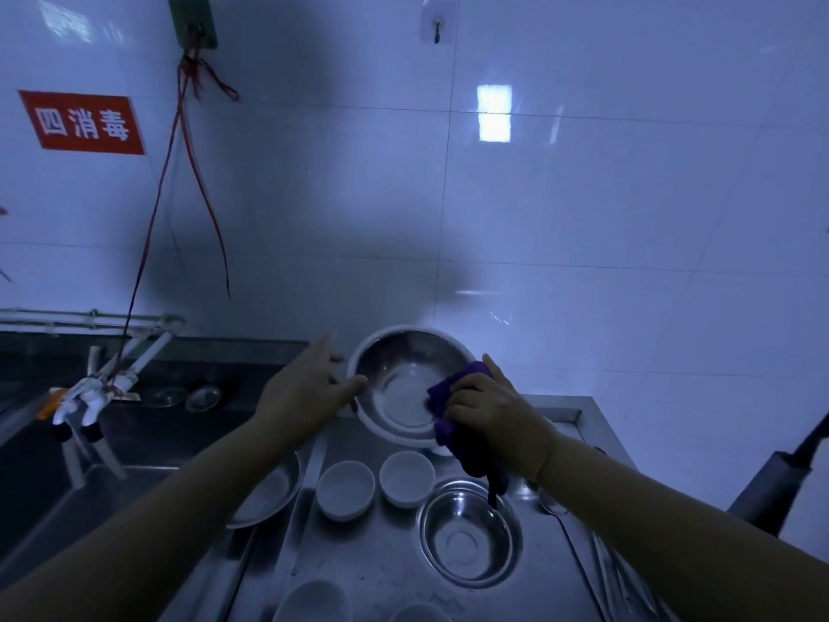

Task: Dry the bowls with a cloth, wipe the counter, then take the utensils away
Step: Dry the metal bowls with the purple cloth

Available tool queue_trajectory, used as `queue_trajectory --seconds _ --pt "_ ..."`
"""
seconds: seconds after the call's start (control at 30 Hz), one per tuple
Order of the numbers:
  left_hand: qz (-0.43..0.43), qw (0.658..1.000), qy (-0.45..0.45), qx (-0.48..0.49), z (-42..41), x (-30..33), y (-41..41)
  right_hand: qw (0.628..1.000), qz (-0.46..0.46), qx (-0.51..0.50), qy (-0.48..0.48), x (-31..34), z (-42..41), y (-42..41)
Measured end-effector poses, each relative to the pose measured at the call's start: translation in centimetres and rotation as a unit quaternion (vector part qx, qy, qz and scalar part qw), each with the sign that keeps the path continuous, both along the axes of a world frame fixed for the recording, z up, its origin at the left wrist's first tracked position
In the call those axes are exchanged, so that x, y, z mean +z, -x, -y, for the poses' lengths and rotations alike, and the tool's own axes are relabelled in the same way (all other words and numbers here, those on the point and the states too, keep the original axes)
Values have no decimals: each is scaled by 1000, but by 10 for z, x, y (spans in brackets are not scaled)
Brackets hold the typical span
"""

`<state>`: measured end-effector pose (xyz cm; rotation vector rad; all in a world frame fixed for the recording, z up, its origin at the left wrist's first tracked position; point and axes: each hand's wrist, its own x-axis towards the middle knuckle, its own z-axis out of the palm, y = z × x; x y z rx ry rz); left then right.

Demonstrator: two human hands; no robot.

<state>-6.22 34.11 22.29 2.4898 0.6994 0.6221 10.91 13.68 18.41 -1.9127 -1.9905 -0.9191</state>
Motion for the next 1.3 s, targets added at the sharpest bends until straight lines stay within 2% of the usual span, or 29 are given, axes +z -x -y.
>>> queue_trajectory --seconds 0.03,0.07,0.17,0.23,0.3,0.37,0.43,0.47,0.53,0.57,0.63,0.7,0.77,0.9,0.97,1.07,1.13,1.2,1.3 --pt "23 994 -107 -16 5 -2 3 999 -29 -13 3 0 2 1" --pt "29 982 -173 -66 12 -4 6 998 -52 -21 5 0 3 2" --pt "-20 928 -303 -217 35 -10 9 995 -99 -19 9 4 7 10" --pt "-4 906 -353 -235 44 -10 7 993 -114 -6 18 8 10 16" --pt "11 928 -291 -232 45 -5 7 989 -148 0 23 13 16 21" --pt "28 958 -181 -220 45 -4 10 974 -224 -2 -17 16 25 18" --pt "49 981 -8 -188 46 -9 14 942 -322 -20 -93 18 35 16" --pt "65 982 82 -159 50 -10 17 915 -378 -34 -135 20 38 17" --pt "115 959 240 -99 61 -12 19 858 -475 -54 -188 26 39 20" --pt "135 941 302 -77 68 -13 18 842 -498 -56 -197 27 36 24" --pt "166 900 400 -48 85 -13 16 842 -504 -56 -184 28 27 36" --pt "188 862 470 -29 99 -8 13 856 -501 -64 -112 25 18 51" --pt "211 831 514 -15 106 -2 15 880 -465 -71 -67 19 13 63" --pt "225 788 573 -14 108 14 16 941 -309 -105 -89 15 9 80" --pt "230 786 573 -23 112 20 17 964 -209 -124 -105 11 6 91" --pt "228 802 552 -19 116 23 16 982 -73 -117 -128 2 -1 101" --pt "228 806 547 -12 118 24 16 982 -50 -108 -144 4 -2 101" --pt "241 791 562 -7 119 24 15 978 -65 -100 -169 12 -3 98" --pt "259 778 572 -18 119 25 16 960 -166 -94 -206 32 -7 97"
